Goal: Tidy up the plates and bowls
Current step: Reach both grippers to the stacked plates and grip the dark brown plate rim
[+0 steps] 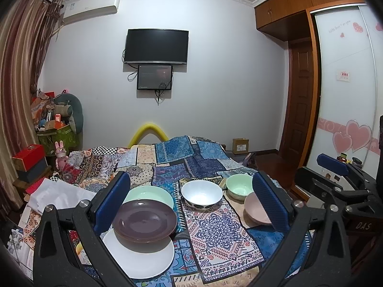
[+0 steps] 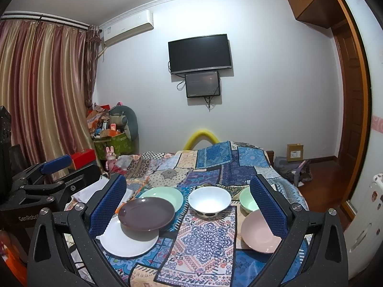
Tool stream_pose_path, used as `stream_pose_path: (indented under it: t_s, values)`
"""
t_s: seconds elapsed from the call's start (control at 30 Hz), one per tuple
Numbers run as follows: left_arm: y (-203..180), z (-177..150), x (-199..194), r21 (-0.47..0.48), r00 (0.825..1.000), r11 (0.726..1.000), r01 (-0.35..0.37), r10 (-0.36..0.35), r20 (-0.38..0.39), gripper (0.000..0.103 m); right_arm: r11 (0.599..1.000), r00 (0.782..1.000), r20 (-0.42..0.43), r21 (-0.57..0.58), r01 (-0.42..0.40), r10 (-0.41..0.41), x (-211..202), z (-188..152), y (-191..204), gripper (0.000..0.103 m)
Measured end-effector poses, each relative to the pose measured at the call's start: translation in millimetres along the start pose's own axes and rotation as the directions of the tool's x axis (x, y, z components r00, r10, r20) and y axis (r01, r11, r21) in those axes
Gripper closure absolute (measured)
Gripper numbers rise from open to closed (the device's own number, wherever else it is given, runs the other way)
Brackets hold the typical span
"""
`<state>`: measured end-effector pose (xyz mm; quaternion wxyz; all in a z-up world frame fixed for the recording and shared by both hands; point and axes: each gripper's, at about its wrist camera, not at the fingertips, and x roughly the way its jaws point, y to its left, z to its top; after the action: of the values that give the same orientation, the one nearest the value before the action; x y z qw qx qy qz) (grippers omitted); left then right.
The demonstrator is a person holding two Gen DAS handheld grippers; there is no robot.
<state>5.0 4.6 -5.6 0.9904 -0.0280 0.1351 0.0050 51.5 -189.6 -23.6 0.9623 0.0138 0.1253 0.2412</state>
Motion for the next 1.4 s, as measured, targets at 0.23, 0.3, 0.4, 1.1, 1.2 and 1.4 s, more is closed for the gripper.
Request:
stream_pose_path:
  t_s: [0.23,0.3,0.4,1.1,1.2,1.4]
  values:
    - [11.1,-2.4,6.4,0.003,1.0,1.0,-0.006,0.006,-0.015,0.0,1.0,1.0,-0.027,-0.005,-0.01,0.01,13.3,-4.4,3.5,0.0]
    - [20.6,-3.1,10.3,-0.006,1.0,1.0,0.0,0.0,-0.029,0.0,1.0,0.999,-0.043,-0.005,-0.016,0.016,20.6,-7.1,5.3,0.0]
    - [39.4,-5.4,19.2,-0.023,0.998,1.0,0.005,-0.006,-0.061,0.0,1.0,0.997,-0.068,-0.007,-0.028,0.028,33.0,-13.7,9.5,0.0]
    - [201.2,-59.8,127.2,0.014,0.894,0.984,-0.18,0.169,-0.415,0.0,0.994,0.938,-0.338,-0.048,-0.096,0.075,164.5,-67.1,40.0,0.0]
    - [210.4,-77.0,151.6,0.001,0.869,0.982,-0.191,0.17,-0.465,0.0,0.994,0.923,-0.377,-0.044,-0.101,0.077,182.7,-75.9,43.0,0.0]
    - [228.7,-110.2,195.9,-0.046,0.819,0.983,-0.175,0.12,-0.561,0.011,0.994,0.894,-0.443,-0.044,-0.098,0.069,218.1,-92.6,43.4,0.006]
